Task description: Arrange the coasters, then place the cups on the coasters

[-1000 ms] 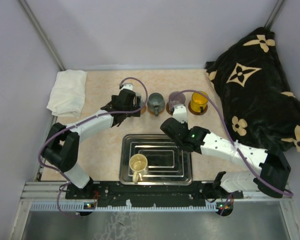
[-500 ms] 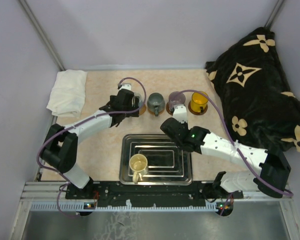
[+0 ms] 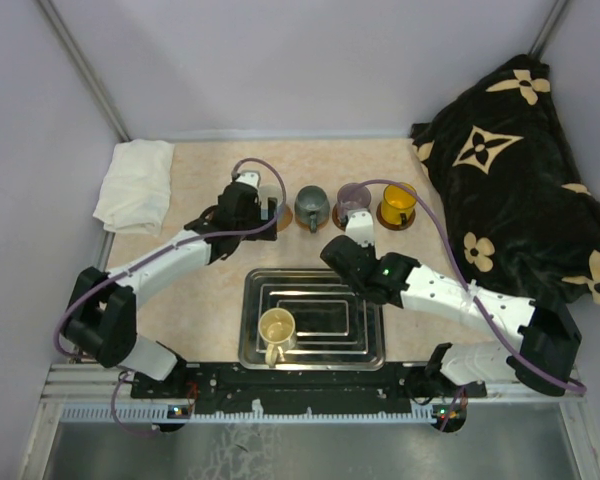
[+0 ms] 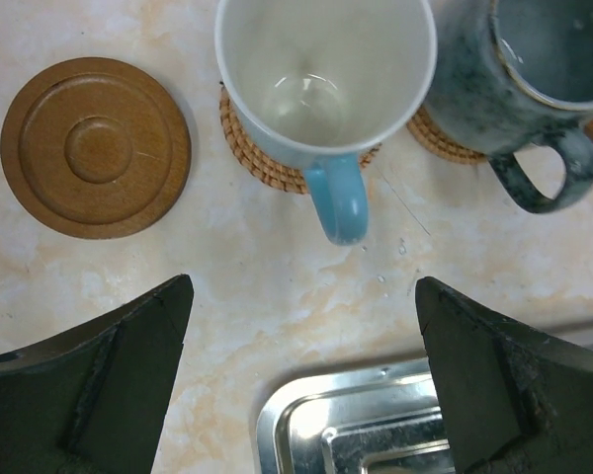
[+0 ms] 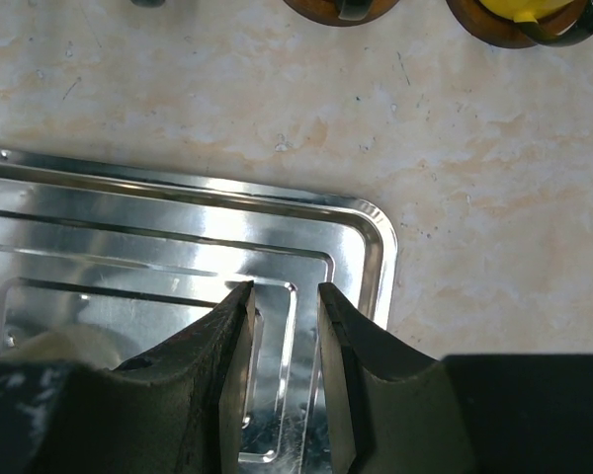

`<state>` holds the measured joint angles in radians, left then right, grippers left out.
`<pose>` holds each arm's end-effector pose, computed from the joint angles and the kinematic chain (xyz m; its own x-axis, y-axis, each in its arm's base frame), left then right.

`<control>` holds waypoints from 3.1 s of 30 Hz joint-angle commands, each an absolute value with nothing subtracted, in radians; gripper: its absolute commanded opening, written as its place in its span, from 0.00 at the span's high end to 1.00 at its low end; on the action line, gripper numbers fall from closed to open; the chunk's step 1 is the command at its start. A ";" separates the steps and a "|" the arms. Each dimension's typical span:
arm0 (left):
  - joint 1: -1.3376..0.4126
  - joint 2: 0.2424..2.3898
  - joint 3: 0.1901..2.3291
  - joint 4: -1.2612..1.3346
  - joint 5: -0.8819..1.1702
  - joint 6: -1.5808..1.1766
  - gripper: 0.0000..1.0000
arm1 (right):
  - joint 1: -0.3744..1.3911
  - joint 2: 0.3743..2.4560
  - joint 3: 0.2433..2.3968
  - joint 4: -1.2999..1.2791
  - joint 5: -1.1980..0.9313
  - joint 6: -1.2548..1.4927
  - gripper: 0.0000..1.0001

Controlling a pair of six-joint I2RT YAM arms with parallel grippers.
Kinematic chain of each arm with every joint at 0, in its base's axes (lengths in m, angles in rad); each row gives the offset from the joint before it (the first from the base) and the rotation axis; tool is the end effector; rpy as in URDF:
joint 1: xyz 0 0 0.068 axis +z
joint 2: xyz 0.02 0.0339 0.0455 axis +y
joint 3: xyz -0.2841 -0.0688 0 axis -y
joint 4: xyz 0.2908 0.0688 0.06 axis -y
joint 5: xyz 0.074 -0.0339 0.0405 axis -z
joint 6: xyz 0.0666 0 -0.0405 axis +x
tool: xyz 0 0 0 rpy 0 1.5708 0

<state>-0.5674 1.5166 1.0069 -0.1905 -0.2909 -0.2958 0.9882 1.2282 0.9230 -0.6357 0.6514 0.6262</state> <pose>0.3418 -0.1952 0.2189 -0.6160 0.0614 -0.7854 0.1572 0.9865 -0.0461 0.1959 0.2239 0.2483 -0.6343 -0.1155 -0.7644 -0.1183 0.9916 -0.0518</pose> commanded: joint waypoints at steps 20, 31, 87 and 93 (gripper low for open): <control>-0.946 0.962 0.761 -0.623 -0.288 -0.622 0.00 | 0.998 1.191 0.947 -0.677 0.738 0.727 0.67; -1.157 1.050 0.772 -0.724 -0.388 -0.761 0.03 | 0.997 1.195 0.917 -0.680 0.729 0.747 0.67; -1.019 1.100 1.025 -0.974 -0.723 -0.563 0.88 | 0.977 1.236 0.824 -0.476 0.649 0.669 0.76; -0.717 0.990 0.963 -0.724 -0.637 -0.277 0.83 | 0.961 1.354 0.837 -0.375 0.638 0.628 0.79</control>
<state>-0.8558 1.0580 0.9714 -0.9028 -0.6437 -0.4866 0.9741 1.2911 0.8181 -0.5007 0.6296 0.6552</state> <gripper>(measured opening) 0.162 0.213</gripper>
